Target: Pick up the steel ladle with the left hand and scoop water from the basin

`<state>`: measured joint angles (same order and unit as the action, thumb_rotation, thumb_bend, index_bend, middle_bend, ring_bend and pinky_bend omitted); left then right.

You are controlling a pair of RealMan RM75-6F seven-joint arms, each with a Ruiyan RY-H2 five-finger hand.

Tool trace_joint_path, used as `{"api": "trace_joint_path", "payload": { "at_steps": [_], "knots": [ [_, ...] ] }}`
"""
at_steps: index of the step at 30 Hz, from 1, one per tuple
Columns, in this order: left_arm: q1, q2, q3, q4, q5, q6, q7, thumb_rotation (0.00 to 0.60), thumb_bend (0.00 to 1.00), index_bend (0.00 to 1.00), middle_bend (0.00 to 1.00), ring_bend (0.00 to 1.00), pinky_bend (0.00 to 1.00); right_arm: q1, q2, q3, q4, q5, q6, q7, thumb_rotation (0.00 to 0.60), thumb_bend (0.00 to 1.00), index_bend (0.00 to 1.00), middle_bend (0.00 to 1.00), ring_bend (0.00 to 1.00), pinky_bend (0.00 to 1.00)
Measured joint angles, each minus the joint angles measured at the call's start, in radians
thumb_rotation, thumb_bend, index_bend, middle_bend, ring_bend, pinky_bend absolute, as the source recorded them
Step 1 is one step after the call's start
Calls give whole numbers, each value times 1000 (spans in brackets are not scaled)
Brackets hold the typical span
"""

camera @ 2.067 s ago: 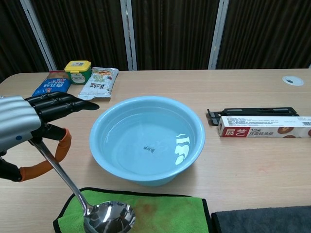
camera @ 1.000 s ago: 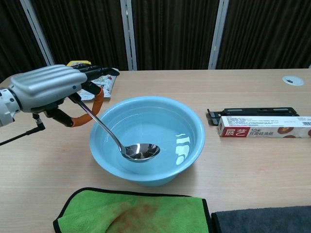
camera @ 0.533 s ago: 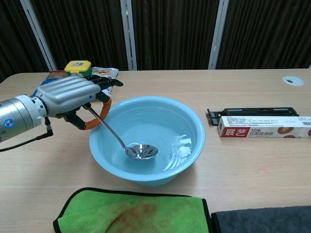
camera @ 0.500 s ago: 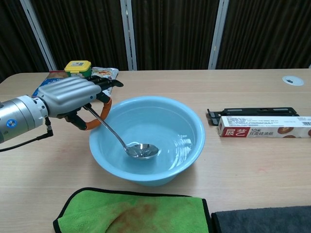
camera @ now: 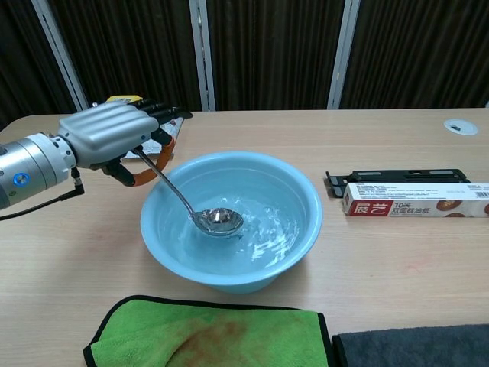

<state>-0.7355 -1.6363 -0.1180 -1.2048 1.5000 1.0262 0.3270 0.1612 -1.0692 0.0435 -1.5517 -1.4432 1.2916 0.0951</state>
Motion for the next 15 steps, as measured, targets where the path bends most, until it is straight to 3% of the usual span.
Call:
{"api": "trace_joint_path", "payload": {
  "at_steps": [15],
  "knots": [
    [-6, 150, -28, -217, 27, 70, 163, 600, 550, 669, 0, 0, 0, -5, 3, -8, -19, -19, 15, -6, 600, 0, 0, 0, 0, 0]
  ]
}}
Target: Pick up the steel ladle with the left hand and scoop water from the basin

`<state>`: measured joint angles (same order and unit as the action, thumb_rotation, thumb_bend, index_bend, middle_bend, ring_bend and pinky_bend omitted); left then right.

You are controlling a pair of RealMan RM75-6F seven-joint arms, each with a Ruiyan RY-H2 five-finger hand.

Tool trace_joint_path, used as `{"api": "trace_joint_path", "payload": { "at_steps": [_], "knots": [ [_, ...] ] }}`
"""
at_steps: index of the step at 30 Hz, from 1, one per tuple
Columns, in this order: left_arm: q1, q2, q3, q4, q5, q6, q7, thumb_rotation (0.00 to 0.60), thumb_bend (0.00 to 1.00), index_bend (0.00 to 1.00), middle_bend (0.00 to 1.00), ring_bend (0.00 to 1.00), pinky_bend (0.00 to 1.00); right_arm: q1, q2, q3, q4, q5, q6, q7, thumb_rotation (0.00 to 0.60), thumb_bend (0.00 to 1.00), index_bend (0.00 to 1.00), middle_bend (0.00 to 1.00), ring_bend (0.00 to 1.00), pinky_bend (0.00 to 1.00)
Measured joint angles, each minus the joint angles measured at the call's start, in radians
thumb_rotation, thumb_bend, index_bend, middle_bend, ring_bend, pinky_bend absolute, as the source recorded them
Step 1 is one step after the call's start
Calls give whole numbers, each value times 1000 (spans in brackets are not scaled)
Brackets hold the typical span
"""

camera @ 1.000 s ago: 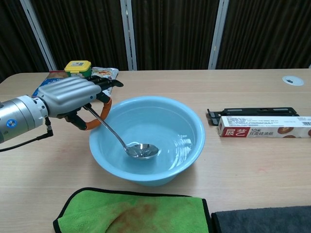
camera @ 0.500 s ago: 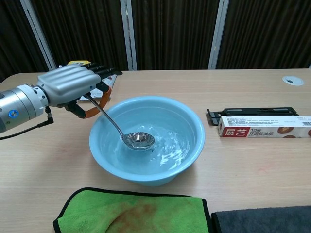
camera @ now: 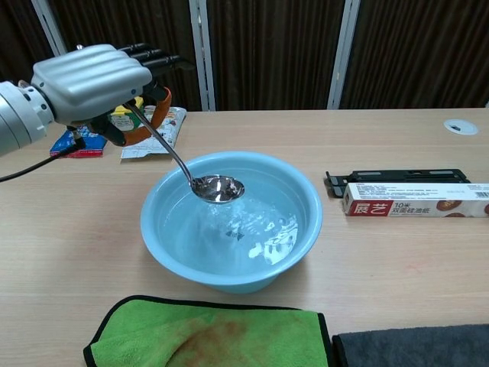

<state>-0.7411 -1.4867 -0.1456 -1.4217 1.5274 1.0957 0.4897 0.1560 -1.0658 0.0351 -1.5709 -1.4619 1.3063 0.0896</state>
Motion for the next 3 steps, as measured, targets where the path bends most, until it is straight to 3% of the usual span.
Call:
{"api": "trace_joint_path", "payload": {
  "at_steps": [3],
  "knots": [
    [-1, 18, -5, -32, -4, 4, 29, 600, 550, 668, 0, 0, 0, 0, 0, -2, -2, -2, -1, -2, 600, 0, 0, 0, 0, 0]
  ]
}}
